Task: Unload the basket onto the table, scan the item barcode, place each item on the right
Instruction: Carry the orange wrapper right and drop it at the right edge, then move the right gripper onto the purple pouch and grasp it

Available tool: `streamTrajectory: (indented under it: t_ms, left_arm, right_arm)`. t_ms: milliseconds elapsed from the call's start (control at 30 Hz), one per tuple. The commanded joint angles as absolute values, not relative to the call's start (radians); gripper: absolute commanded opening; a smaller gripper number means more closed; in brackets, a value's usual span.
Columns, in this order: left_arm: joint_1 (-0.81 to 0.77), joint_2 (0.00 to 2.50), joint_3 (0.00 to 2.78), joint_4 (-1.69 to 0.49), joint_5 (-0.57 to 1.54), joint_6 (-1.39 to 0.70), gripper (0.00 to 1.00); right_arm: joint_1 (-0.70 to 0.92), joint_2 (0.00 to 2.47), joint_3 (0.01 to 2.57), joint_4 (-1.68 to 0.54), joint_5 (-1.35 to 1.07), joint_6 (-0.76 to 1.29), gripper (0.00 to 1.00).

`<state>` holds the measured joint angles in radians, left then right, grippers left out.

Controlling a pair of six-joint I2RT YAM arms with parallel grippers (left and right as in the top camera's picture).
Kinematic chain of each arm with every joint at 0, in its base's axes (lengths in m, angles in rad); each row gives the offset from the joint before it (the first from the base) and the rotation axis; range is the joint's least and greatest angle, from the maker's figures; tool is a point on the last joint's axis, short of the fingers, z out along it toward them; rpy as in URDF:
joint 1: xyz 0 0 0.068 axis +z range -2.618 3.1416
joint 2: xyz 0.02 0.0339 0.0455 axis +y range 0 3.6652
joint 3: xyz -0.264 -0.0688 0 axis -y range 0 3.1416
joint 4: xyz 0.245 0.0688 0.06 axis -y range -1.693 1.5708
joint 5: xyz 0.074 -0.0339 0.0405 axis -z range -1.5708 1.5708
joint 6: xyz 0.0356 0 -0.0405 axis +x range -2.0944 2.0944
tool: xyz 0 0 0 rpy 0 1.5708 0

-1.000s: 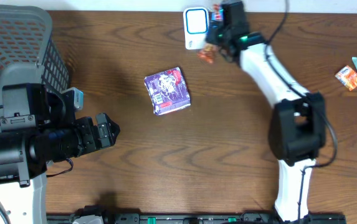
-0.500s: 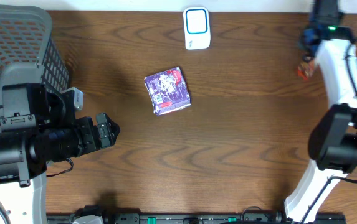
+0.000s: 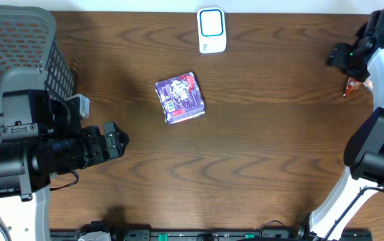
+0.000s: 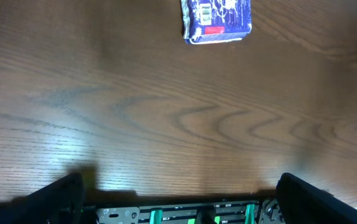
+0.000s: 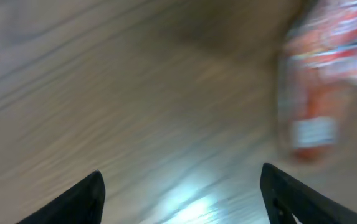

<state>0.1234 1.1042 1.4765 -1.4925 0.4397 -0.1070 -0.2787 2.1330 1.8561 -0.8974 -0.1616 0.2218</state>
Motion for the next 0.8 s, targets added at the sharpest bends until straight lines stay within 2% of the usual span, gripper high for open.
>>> streamTrajectory:
  t_ms: [0, 33, 133, 333, 367, 433, 567, 767]
  left_arm:
    - [0.127, 1.105, 1.475, -1.495, 0.444, -0.102, 0.98]
    - [0.127, 1.105, 1.475, -1.495, 0.444, -0.102, 0.98]
    - [0.127, 1.105, 1.475, -1.495, 0.444, -0.102, 0.98]
    - [0.127, 1.105, 1.475, -1.495, 0.444, -0.102, 0.98]
    - [0.127, 1.105, 1.475, -1.495, 0.444, -0.102, 0.98]
    - [0.127, 1.105, 1.475, -1.495, 0.444, -0.102, 0.98]
    - [0.127, 1.105, 1.475, -1.495, 0.444, -0.102, 0.98]
    - [0.127, 1.105, 1.475, -1.495, 0.444, -0.102, 0.98]
  right_arm:
    - [-0.218, 2.135, 1.856, -0.937, -0.491, 0.208, 0.76]
    - [-0.2, 2.135, 1.856, -0.957, -0.536, 0.208, 0.79]
    - [-0.128, 2.135, 1.856, -1.027, -0.594, 0.208, 0.79]
    - [0.066, 2.135, 1.838, -1.066, -0.518, 0.148, 0.8]
    - [0.101, 2.135, 1.836, -1.066, -0.491, 0.148, 0.82]
    - [0.165, 2.138, 1.836, -1.057, -0.439, 0.148, 0.99]
    - [0.289, 2.138, 1.836, -1.019, -0.336, 0.149, 0.99]
    - [0.416, 2.139, 1.836, -0.996, -0.31, 0.221, 0.99]
